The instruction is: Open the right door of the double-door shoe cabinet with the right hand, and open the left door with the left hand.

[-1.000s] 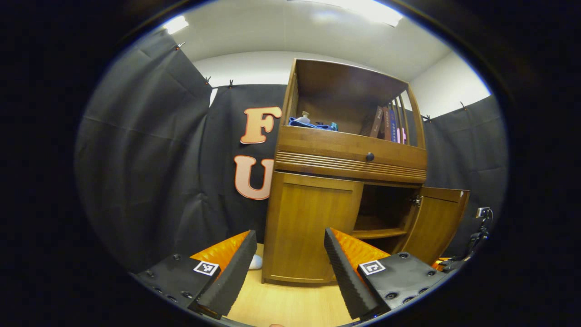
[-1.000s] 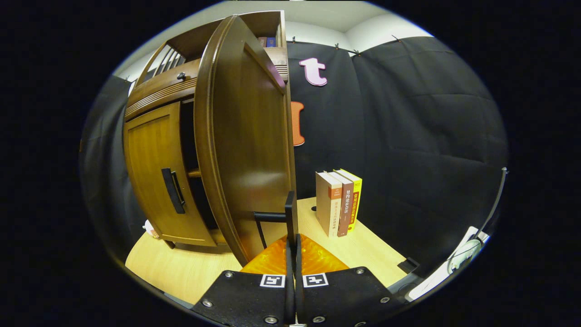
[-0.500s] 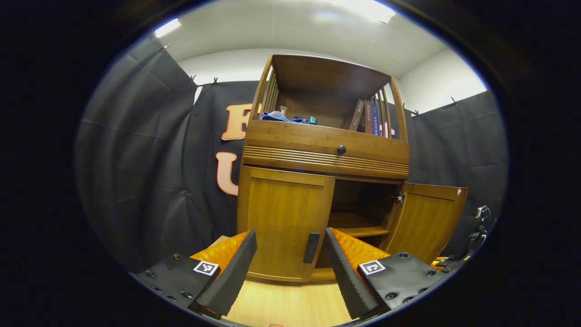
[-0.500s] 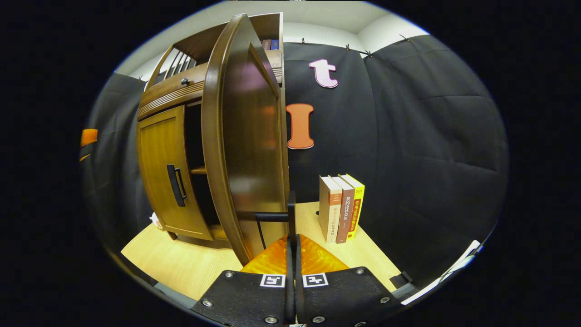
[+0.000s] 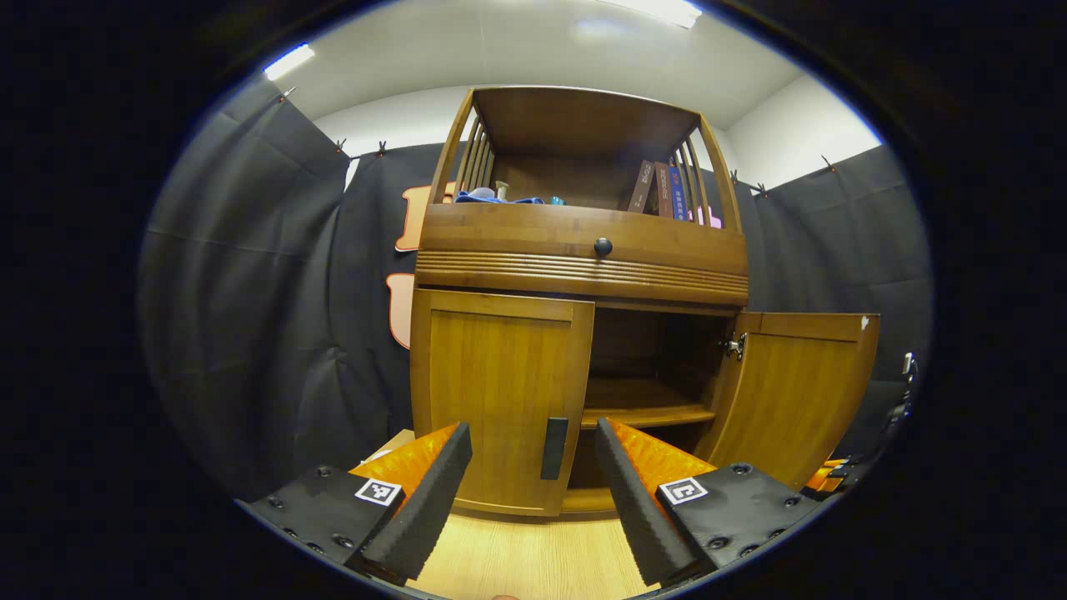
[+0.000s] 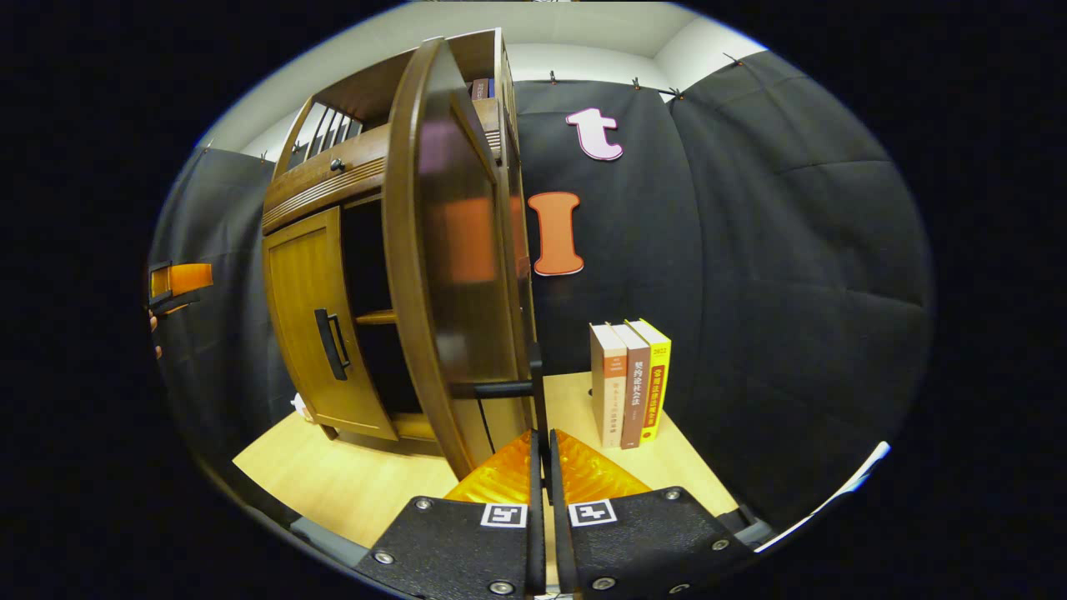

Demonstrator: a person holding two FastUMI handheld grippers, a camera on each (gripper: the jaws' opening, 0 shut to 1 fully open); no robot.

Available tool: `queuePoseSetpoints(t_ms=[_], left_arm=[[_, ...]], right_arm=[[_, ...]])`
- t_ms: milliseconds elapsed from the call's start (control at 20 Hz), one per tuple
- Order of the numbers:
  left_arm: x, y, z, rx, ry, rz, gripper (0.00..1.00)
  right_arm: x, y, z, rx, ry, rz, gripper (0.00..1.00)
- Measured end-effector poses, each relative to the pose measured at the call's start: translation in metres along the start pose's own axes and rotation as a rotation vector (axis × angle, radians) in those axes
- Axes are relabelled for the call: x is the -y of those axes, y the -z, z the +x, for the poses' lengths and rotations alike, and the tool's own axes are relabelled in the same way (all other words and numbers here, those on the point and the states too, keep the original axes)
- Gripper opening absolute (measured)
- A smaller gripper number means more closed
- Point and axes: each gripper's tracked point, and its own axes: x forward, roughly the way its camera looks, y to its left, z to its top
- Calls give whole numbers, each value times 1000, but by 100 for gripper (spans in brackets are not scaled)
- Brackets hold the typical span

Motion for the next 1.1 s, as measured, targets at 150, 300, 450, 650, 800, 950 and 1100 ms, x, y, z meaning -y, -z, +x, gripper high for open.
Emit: queuePoseSetpoints(t_ms=[150,300,450,650,800,950,1100], left_arm=[[14,17,17,-22,15,-22,94],[29,32,36,-29,31,-42,94],[35,45,58,-24,38,-41,94],[36,65,94,-22,39,-26,94],[30,88,122,-53,19,-26,94],[23,109,143,-78,16,-16,94],[18,119,161,-86,29,13,94]], right_arm=[[20,4,-9,-6,-15,53,7],[35,5,-17,-4,0,45,13],[39,3,-23,-2,5,41,17],[46,-11,-26,17,14,69,24],[54,-26,-25,41,35,87,53],[61,-39,-25,71,59,103,53],[70,-49,-27,94,95,121,75]])
